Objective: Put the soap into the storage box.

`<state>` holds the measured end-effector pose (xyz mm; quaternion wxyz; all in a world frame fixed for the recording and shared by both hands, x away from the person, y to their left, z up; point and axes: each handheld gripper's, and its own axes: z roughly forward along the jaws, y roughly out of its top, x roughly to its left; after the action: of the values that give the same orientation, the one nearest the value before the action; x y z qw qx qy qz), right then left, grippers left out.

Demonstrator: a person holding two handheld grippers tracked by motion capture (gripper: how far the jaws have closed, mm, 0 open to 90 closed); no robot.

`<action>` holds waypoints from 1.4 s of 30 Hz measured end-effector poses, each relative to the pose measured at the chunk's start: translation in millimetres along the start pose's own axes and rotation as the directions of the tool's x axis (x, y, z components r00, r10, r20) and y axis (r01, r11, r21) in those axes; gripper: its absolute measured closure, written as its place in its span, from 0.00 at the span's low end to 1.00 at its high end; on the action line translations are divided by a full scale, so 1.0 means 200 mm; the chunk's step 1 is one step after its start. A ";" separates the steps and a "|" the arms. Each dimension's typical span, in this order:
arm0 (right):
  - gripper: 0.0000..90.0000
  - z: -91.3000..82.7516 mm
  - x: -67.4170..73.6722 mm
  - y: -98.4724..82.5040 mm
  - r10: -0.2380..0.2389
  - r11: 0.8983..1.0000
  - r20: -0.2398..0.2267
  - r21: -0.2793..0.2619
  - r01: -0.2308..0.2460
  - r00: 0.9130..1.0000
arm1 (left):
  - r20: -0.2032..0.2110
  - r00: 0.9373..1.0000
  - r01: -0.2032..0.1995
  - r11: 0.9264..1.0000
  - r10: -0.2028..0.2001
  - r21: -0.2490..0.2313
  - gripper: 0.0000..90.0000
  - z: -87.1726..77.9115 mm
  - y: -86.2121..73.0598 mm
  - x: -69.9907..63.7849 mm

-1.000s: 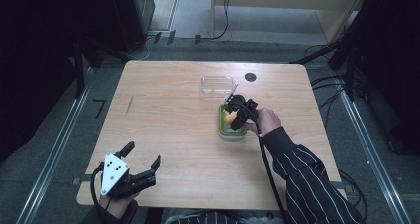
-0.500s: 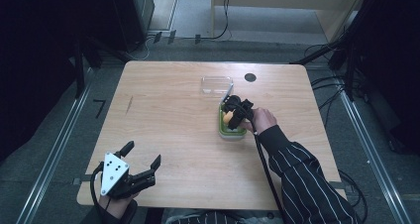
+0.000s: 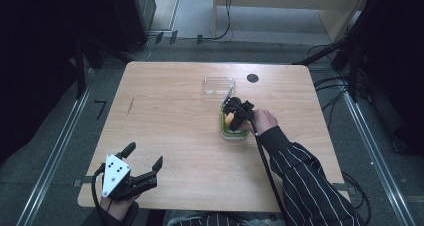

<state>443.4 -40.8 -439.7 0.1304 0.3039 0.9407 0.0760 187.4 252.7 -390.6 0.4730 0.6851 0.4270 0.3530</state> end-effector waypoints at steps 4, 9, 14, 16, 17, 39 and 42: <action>0.44 0.01 0.00 0.01 -0.002 1.000 -0.006 0.005 0.002 1.000 | 0.000 1.000 0.000 1.000 0.000 0.000 0.15 0.00 0.00 0.00; 0.44 0.02 0.00 0.01 -0.013 1.000 -0.009 0.007 0.013 1.000 | 0.000 1.000 0.002 1.000 -0.002 0.000 0.15 0.00 0.00 0.00; 0.44 0.03 0.00 0.01 -0.006 1.000 -0.008 0.009 0.006 1.000 | 0.001 1.000 -0.001 1.000 0.001 0.001 0.15 0.00 0.00 0.00; 0.44 0.03 0.00 0.01 -0.002 1.000 -0.010 0.004 0.002 1.000 | 0.001 1.000 -0.002 1.000 0.002 0.001 0.15 0.00 0.00 0.00; 0.44 0.04 0.00 0.01 -0.006 1.000 -0.008 0.004 0.006 1.000 | 0.001 1.000 -0.001 1.000 0.001 0.000 0.15 0.00 0.00 0.00; 0.41 0.04 0.00 0.01 -0.011 1.000 0.002 0.021 0.011 1.000 | 0.000 1.000 0.001 1.000 -0.001 0.000 0.15 0.00 0.00 0.00; 0.37 0.04 0.01 0.01 -0.011 1.000 0.009 0.018 0.011 1.000 | -0.003 1.000 0.002 1.000 -0.002 0.000 0.15 0.00 0.00 0.00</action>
<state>445.8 -37.6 -446.1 0.1323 0.3003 0.9423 0.0655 186.8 253.5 -390.5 0.4727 0.6842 0.4282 0.3536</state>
